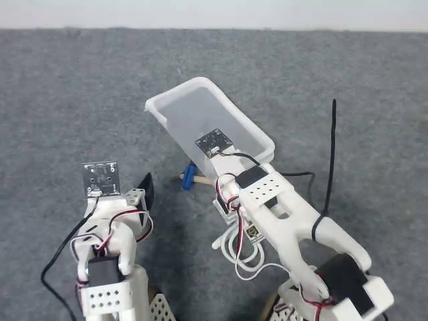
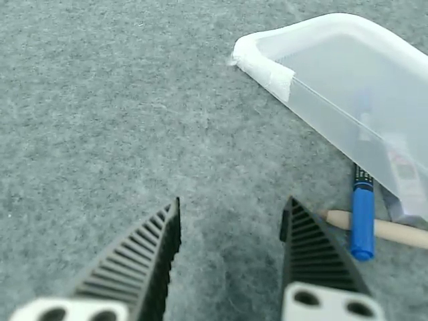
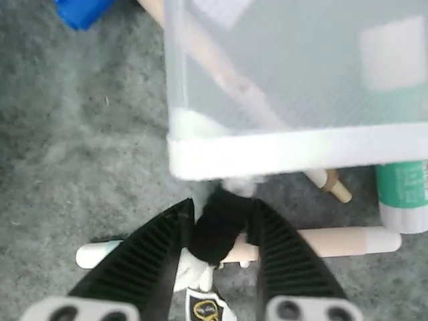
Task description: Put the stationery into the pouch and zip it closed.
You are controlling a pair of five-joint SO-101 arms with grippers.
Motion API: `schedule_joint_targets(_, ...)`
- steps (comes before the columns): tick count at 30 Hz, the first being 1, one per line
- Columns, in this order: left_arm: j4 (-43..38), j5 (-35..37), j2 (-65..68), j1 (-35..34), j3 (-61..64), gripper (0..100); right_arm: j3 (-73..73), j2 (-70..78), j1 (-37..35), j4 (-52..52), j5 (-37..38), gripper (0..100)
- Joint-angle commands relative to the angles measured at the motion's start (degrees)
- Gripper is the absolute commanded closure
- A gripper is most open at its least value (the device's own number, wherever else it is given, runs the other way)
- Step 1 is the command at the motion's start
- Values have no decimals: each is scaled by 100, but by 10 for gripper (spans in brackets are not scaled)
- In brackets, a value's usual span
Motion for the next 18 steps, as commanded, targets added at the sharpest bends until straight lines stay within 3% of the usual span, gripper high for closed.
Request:
schedule_joint_targets(1,-167,70,-123,-35,-92,767,-308,-127,92,-75,114,998)
schedule_joint_targets(18,114,255,-123,-44,-567,765,149,-2695,57,277,809,992)
